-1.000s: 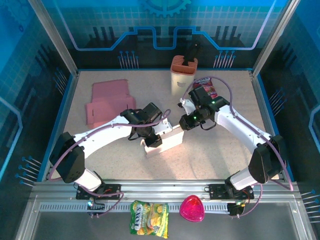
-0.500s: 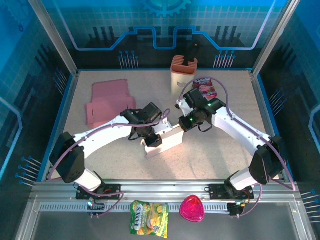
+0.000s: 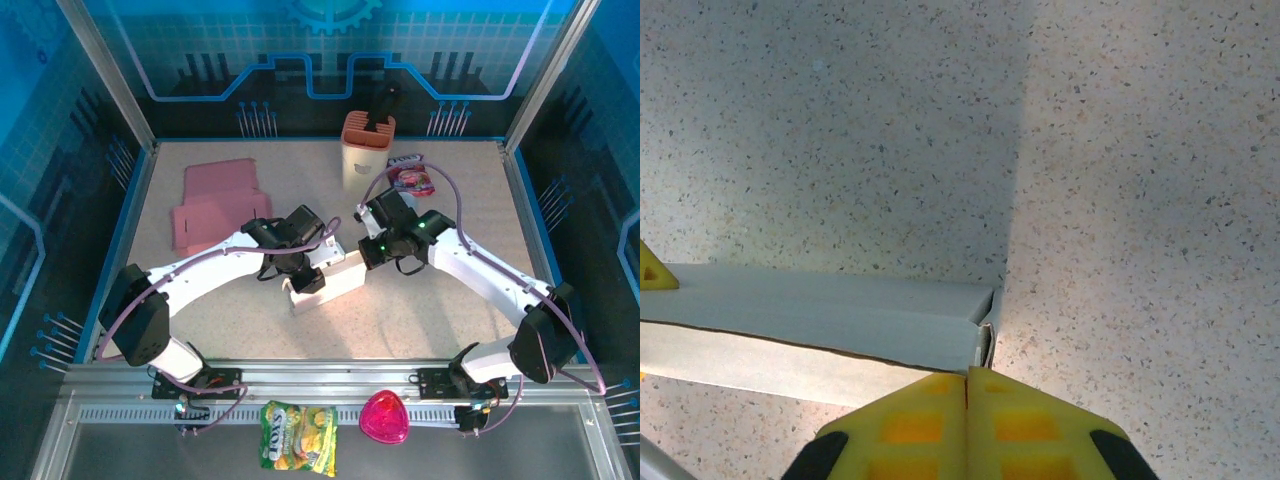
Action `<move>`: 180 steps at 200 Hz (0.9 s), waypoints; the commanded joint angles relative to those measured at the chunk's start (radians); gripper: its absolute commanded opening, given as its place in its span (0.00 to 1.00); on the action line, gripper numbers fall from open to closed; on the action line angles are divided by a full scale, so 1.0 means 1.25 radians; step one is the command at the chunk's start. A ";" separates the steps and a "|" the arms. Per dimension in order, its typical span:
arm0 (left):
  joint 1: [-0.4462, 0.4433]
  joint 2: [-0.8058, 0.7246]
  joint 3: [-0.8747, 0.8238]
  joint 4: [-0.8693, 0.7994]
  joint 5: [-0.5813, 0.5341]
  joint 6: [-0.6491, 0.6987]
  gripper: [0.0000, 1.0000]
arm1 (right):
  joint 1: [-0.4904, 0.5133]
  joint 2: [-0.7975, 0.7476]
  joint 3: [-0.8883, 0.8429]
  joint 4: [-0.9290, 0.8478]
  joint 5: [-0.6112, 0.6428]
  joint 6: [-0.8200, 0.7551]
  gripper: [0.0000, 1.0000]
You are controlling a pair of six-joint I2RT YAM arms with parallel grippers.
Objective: Fold the paper box
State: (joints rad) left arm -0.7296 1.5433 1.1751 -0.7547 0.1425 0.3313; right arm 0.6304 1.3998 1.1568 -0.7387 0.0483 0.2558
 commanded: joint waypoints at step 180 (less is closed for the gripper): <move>0.014 -0.032 -0.036 0.042 -0.054 -0.066 0.37 | 0.076 -0.055 -0.106 0.050 0.125 0.051 0.00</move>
State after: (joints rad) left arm -0.7208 1.5303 1.1461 -0.7048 0.0776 0.2680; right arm 0.7082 1.3277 1.0462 -0.6338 0.1841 0.3000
